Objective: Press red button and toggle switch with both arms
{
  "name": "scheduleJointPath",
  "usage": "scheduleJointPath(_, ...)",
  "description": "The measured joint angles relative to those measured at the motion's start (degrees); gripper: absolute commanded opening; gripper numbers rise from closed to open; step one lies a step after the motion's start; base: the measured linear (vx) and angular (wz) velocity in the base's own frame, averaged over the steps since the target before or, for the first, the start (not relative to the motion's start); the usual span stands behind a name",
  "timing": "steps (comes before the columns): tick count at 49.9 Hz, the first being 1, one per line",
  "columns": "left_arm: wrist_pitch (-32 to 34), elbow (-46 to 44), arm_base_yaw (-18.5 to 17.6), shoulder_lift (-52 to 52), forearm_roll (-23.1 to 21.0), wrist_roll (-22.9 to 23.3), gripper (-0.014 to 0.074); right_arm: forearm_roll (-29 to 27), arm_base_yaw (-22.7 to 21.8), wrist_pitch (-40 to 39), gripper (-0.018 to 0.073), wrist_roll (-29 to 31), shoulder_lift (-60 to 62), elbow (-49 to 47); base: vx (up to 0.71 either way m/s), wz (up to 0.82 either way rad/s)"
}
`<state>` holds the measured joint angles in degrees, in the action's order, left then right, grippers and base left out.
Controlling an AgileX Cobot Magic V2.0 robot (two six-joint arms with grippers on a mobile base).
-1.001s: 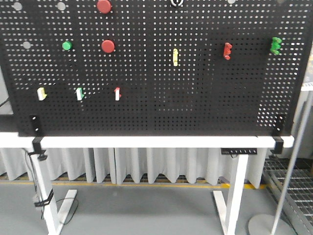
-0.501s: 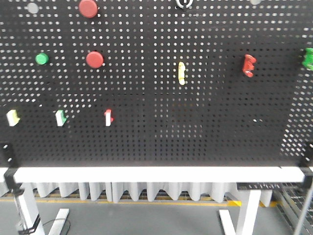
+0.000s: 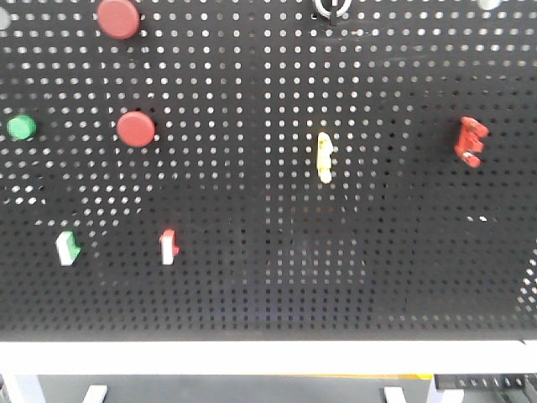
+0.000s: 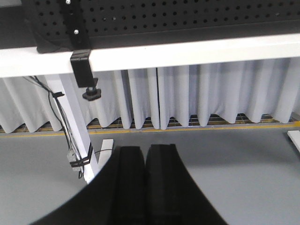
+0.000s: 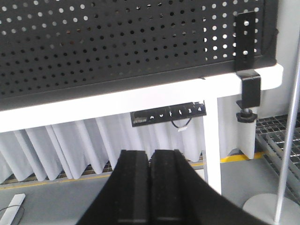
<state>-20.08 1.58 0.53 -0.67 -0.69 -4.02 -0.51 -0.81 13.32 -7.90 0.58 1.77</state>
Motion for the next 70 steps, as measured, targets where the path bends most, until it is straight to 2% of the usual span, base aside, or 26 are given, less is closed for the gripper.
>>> scheduleJointPath(53, 0.0, 0.0, 0.0, 0.0, 0.06, 0.0, 0.0002, 0.0, 0.0, 0.0, 0.0, 0.0, 0.0, 0.0, 0.08, 0.0)
scheduleJointPath(56, 0.0, 0.0, 0.0, 0.0, 1.11, -0.32, 0.0002, 0.0, 0.0, 0.0, 0.0, 0.0, 0.0, 0.0, 0.0, 0.0)
scheduleJointPath(65, 0.0, 0.0, 0.0, 0.0, 8.0, -1.6, 0.0002, 0.0, 0.0, 0.0, 0.0, 0.0, 0.0, 0.0, 0.0, 0.0)
scheduleJointPath(70, 0.0, 0.0, 0.0, 0.0, 9.8, -1.81, 0.0002, 0.0, 0.0, 0.0, 0.0, 0.0, 0.0, 0.0, 0.0, 0.0)
